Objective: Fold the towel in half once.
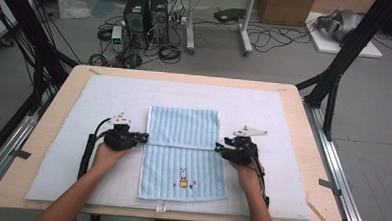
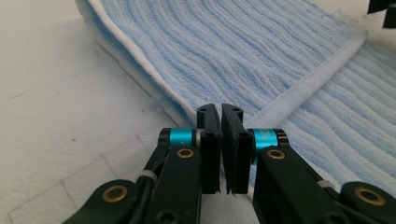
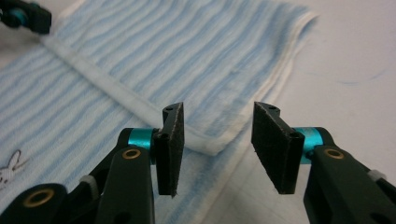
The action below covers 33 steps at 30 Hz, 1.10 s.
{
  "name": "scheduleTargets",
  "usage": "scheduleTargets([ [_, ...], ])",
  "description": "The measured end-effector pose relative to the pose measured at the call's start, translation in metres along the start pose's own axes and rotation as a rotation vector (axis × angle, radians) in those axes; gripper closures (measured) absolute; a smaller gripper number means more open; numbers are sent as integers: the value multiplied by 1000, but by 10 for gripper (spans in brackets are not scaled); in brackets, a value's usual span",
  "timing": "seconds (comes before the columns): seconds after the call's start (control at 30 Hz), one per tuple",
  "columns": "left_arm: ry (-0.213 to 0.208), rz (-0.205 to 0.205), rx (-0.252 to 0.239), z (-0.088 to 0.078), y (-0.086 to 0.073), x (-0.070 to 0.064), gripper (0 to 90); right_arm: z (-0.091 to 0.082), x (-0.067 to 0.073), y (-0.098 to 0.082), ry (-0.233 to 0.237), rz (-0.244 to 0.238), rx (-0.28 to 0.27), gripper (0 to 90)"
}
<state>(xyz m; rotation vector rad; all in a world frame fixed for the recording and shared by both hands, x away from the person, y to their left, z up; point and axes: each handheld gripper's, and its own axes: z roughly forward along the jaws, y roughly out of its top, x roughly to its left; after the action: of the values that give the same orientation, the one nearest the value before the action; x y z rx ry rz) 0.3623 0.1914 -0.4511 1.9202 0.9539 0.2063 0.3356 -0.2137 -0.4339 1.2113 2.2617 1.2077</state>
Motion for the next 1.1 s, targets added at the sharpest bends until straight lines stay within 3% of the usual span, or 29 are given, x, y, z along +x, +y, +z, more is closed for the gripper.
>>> scheduleTargets([
  [0.13, -21, -15, -18, -5, -2, -1, 862, 12, 6, -1, 2, -27, 59, 615],
  [0.23, -40, -28, -38, -9, -1, -2, 864, 17, 4, -2, -19, -49, 83, 797],
  [0.37, -60, -24, -58, -15, 0, -6, 865, 14, 5, 0, -18, -58, 71, 809],
  [0.63, -138, -63, -100, -30, -6, -18, 865, -9, 10, 1, -1, -58, 19, 808],
  [0.73, -161, -62, -89, -36, -13, -27, 865, -18, 15, -1, 11, -66, 8, 808],
  [0.93, -193, -18, -60, -51, -24, -45, 869, -38, 22, -13, 28, -73, 11, 808],
  [1.1, -212, -18, -24, -60, -41, -49, 888, -57, 29, -27, 52, -65, 17, 808],
])
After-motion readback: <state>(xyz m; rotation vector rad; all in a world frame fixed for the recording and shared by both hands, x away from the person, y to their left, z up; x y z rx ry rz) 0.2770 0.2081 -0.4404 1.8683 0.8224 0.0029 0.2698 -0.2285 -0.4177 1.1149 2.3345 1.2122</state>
